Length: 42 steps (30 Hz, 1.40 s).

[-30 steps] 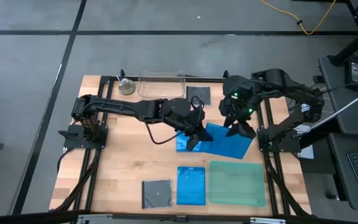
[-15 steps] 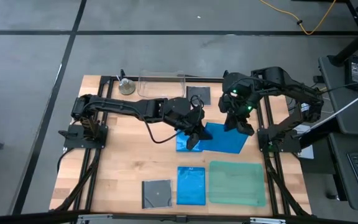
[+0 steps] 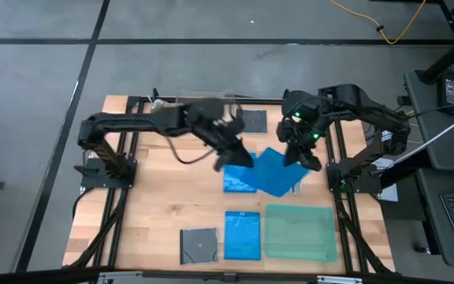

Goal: Pick & place jewel cases by type
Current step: Put the top left blue cd case into the green bin

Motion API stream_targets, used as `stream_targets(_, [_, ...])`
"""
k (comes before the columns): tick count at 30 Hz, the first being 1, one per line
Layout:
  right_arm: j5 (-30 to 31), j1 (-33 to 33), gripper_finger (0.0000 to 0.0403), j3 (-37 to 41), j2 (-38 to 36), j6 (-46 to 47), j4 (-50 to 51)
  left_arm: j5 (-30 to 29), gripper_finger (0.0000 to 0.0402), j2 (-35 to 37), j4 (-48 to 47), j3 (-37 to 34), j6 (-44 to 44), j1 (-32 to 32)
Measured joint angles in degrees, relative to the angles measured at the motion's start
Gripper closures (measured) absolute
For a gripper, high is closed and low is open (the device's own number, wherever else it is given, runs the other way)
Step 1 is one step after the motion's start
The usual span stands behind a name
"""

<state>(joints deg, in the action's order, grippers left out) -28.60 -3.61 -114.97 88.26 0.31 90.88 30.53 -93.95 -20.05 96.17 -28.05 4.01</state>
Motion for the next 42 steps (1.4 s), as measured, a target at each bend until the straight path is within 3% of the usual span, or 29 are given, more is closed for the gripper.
stream_targets(4, [0.08, 0.02, 0.0356, -0.01, -0.11, 0.09, -0.51, -1.71, 0.0298, 5.39, -4.13, 0.17, 1.2, 1.1])
stream_targets(9, [-0.02, 0.02, 0.0356, 0.04, -0.09, 0.75, -0.49, -10.39, 0.0293, 11.59, -8.58, 0.05, 3.4, 1.61])
stream_targets(23, [-10.14, 2.48, 0.0356, 2.05, -0.19, 8.29, -1.0, -26.79, 0.0293, 20.54, -19.8, 0.1, 6.38, 0.04])
stream_targets(29, [-10.73, 6.56, 0.0356, 14.38, -1.54, 7.94, -0.87, -32.14, 0.0296, 20.62, -28.56, 0.06, 6.36, -0.33])
stream_targets(35, [-13.83, 8.42, 0.0355, 29.26, -4.83, 5.46, -1.64, -34.52, 0.0294, 20.35, -31.29, -0.61, 6.36, -0.28])
stream_targets(42, [-19.56, 8.83, 0.0355, 45.24, -11.56, 13.3, -18.74, -35.15, 0.0295, 20.33, -31.38, -1.1, 6.77, -0.04])
